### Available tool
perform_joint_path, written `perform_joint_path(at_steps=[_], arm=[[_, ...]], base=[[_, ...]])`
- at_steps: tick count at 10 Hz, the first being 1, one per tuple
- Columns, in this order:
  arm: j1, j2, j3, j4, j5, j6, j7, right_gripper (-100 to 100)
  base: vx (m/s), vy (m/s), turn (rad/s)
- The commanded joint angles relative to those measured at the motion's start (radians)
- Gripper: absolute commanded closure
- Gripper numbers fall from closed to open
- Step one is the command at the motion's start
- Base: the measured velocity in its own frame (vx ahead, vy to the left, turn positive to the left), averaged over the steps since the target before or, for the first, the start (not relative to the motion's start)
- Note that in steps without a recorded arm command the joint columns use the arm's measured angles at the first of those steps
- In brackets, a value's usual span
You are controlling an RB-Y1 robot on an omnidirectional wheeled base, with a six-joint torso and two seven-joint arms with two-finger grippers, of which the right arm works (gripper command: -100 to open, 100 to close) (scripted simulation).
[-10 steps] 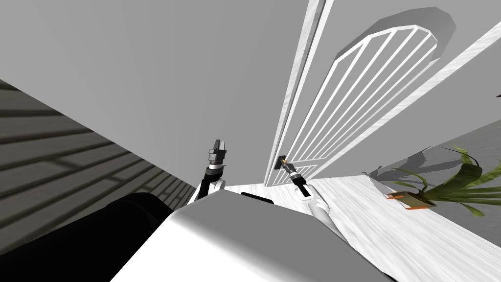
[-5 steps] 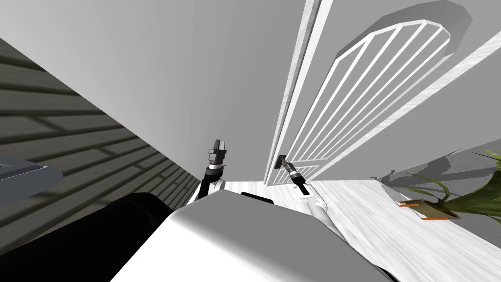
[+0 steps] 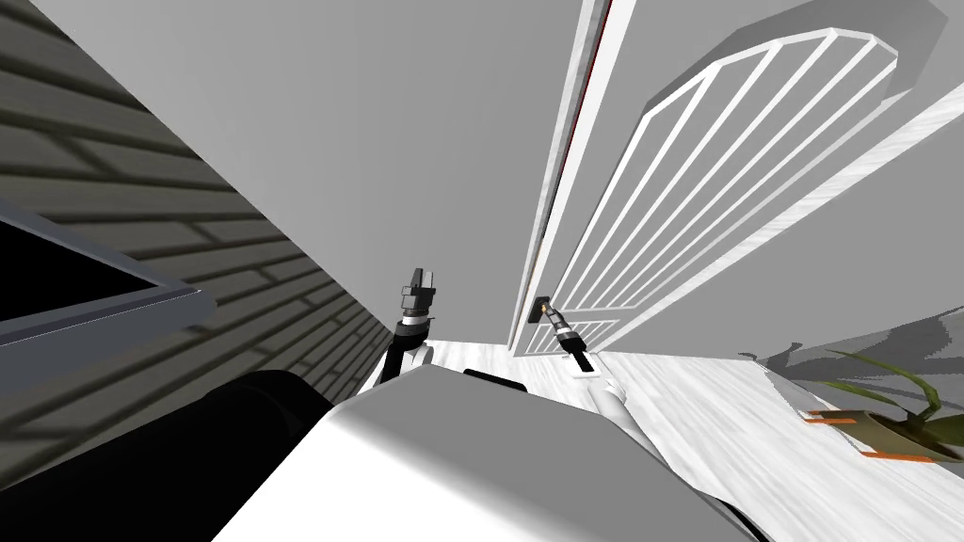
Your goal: Pull the door open
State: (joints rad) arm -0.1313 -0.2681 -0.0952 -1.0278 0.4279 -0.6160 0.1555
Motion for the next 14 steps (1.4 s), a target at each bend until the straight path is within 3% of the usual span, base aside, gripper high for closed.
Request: perform_joint_path(at_steps=[1, 3, 4, 7, 8, 10, 11, 13, 14], arm=[[-0.003, 0.003, 0.008, -0.011, -0.024, 0.003, -0.032, 100], [-0.013, 0.003, 0.02, -0.002, -0.09, 0.011, -0.093, 100], [-0.013, 0.003, 0.02, -0.002, -0.092, 0.011, -0.099, 100], [-0.028, 0.002, 0.04, 0.013, -0.19, 0.023, -0.191, 100], [-0.028, 0.002, 0.04, 0.013, -0.198, 0.023, -0.202, 100], [-0.038, 0.002, 0.053, 0.023, -0.266, 0.032, -0.264, 100], [-0.038, 0.002, 0.053, 0.023, -0.27, 0.032, -0.272, 100], [-0.049, 0.002, 0.067, 0.033, -0.339, 0.04, -0.335, 100], [-0.049, 0.002, 0.067, 0.033, -0.345, 0.04, -0.344, 100]], base=[[-0.069, -0.055, 0.058], [-0.079, -0.051, 0.123], [-0.05, -0.047, 0.055], [-0.07, -0.068, 0.134], [-0.068, -0.056, 0.074], [-0.076, -0.044, 0.119], [-0.057, -0.051, 0.066], [-0.068, -0.048, 0.135], [-0.06, -0.049, 0.052]])
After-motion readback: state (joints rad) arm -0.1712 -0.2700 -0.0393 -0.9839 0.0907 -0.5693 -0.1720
